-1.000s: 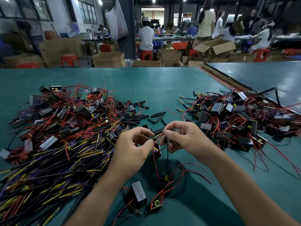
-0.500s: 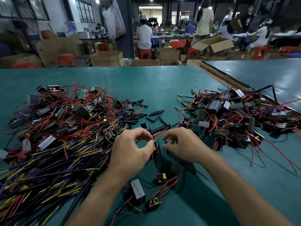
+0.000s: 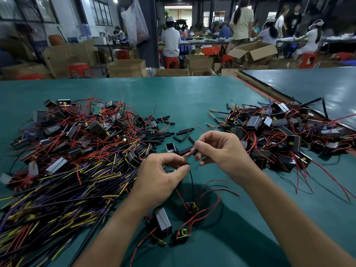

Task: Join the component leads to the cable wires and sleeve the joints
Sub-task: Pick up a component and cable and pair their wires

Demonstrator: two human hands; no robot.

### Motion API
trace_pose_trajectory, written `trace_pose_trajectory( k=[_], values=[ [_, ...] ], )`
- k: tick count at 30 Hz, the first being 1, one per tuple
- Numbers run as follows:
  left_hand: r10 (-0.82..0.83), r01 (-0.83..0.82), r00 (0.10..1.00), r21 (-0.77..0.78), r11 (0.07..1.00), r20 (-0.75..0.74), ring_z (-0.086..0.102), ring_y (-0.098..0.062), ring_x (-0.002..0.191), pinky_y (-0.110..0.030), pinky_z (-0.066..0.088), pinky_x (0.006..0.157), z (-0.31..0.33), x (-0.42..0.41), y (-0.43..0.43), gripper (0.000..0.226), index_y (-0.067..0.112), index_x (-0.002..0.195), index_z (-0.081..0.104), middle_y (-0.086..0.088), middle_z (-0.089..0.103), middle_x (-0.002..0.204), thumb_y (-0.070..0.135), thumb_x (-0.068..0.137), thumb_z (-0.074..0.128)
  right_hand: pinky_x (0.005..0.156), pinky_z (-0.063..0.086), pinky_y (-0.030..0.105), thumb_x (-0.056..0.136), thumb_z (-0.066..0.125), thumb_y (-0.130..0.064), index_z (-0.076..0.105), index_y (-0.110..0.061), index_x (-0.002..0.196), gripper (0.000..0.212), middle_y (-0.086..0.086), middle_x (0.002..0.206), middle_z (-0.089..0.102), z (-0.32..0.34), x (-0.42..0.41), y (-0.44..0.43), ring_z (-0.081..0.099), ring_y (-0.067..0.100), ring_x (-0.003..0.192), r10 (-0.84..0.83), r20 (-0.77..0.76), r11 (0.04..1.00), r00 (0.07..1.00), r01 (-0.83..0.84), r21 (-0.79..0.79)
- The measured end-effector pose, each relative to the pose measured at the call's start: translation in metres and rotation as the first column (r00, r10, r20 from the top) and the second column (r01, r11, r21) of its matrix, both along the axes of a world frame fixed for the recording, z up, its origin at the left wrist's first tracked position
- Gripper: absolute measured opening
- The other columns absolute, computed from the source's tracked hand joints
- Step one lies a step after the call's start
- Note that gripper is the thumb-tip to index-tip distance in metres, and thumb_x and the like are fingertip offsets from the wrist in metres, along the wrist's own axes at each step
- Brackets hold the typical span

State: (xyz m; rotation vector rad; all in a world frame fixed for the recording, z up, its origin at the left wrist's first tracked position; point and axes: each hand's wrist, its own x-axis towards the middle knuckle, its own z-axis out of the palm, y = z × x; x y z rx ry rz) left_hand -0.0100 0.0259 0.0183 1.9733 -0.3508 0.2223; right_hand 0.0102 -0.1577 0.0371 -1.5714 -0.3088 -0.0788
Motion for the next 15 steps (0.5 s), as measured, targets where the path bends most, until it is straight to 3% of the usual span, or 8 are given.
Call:
trace_pose_trajectory(
  k=[6, 10, 15],
  values=[
    [-0.006, 0.002, 0.999, -0.102, 0.995, -0.037, 0.07, -0.015, 0.071, -0.025, 0.056, 0.068, -0.003, 0.001, -0.002, 0.015, 0.021, 0.077, 0.078, 0.004, 0.074, 0.074, 0.007, 0.081, 0.074, 0.056, 0.056, 0.028, 0.088, 0.068, -0.004, 0.065, -0.008, 0.077, 0.012, 0.016, 0.073, 0.072, 0.005, -0.005, 0.006, 0.066, 0.017, 0.06, -0.066, 0.12, 0.994, 0.991, 0.076, -0.078],
    [-0.022, 0.018, 0.999, -0.123, 0.992, -0.037, 0.068, -0.007, 0.068, -0.018, 0.053, 0.064, -0.003, 0.002, -0.003, 0.024, 0.029, 0.075, 0.078, 0.006, 0.075, 0.074, 0.006, 0.081, 0.074, 0.056, 0.055, 0.029, 0.087, 0.071, -0.006, 0.065, -0.008, 0.076, 0.012, 0.02, 0.072, 0.07, 0.003, -0.008, 0.008, 0.066, 0.02, 0.06, -0.095, 0.166, 0.989, 0.982, 0.113, -0.099],
    [-0.046, 0.042, 0.998, -0.119, 0.992, -0.036, 0.066, -0.007, 0.068, -0.017, 0.051, 0.064, -0.005, 0.003, 0.0, 0.016, 0.025, 0.08, 0.079, 0.002, 0.074, 0.074, 0.01, 0.082, 0.073, 0.056, 0.056, 0.029, 0.086, 0.073, -0.009, 0.066, -0.01, 0.075, 0.013, 0.018, 0.072, 0.071, -0.001, -0.007, 0.012, 0.068, 0.019, 0.06, -0.1, 0.167, 0.986, 0.981, 0.12, -0.119]
  ],
)
